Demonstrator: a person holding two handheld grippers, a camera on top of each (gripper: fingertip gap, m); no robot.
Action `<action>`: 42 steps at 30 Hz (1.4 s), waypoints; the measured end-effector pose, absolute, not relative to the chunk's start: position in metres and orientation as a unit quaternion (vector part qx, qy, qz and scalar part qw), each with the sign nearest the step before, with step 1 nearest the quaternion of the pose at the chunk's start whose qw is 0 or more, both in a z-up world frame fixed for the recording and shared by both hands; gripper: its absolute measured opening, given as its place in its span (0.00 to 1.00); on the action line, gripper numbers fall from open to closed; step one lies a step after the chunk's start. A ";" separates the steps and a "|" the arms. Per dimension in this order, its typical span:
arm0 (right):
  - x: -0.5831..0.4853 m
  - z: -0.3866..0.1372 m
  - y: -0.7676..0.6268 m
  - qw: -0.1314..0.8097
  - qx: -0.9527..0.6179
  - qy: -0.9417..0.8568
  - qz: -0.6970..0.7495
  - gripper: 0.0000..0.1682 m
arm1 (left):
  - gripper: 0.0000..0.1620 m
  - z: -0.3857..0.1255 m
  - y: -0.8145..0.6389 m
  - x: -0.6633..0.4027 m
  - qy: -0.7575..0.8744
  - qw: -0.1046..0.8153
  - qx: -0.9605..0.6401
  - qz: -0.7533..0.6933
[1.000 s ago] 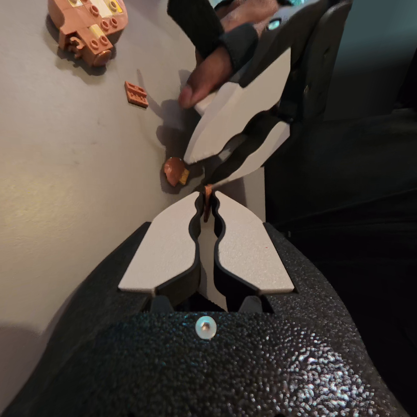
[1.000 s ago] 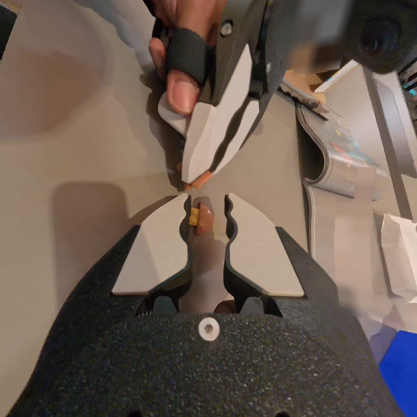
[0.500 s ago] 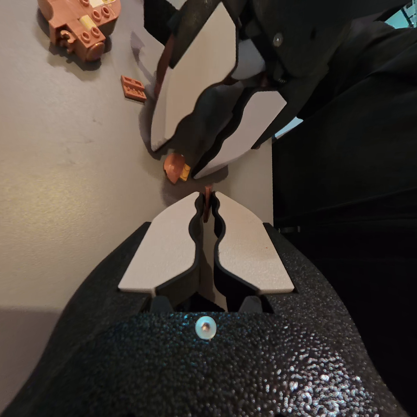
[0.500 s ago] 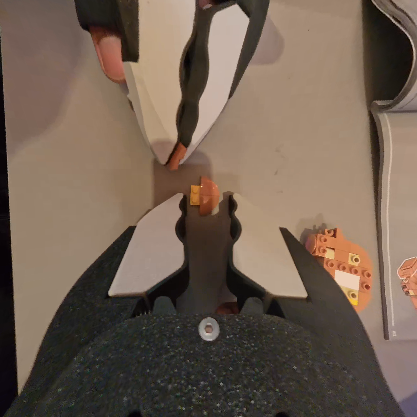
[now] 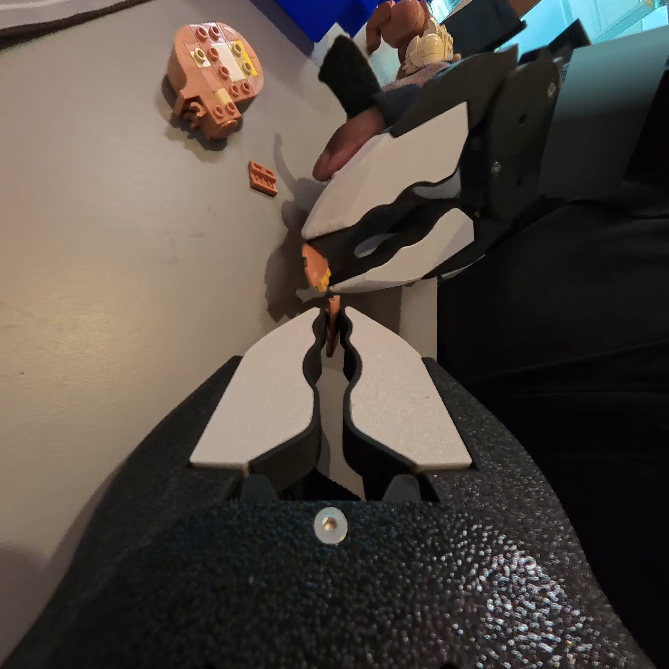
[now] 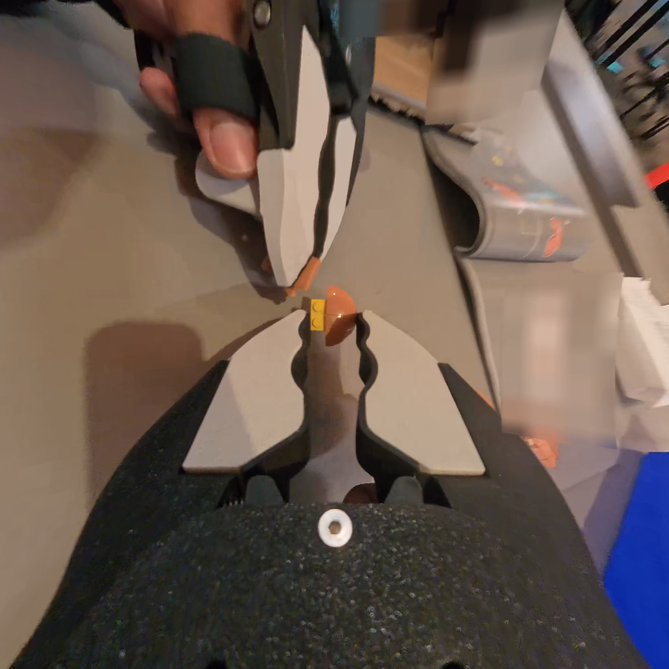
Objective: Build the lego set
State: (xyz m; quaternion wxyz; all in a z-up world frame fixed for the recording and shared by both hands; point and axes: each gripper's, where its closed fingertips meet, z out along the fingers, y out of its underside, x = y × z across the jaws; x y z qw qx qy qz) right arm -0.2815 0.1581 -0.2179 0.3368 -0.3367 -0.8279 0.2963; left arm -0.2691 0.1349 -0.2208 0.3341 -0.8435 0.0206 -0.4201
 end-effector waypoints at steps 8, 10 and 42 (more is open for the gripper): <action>-0.286 -0.205 0.158 0.415 -0.308 -0.811 0.275 0.14 | 0.03 -0.211 0.137 -0.269 0.016 0.360 -0.821 -0.443; -0.286 -0.203 0.157 0.425 -0.303 -0.808 0.272 0.14 | 0.04 -0.207 0.137 -0.269 0.011 0.365 -0.811 -0.457; -0.287 -0.191 0.150 0.461 -0.293 -0.791 0.277 0.14 | 0.04 -0.198 0.140 -0.269 -0.015 0.373 -0.781 -0.501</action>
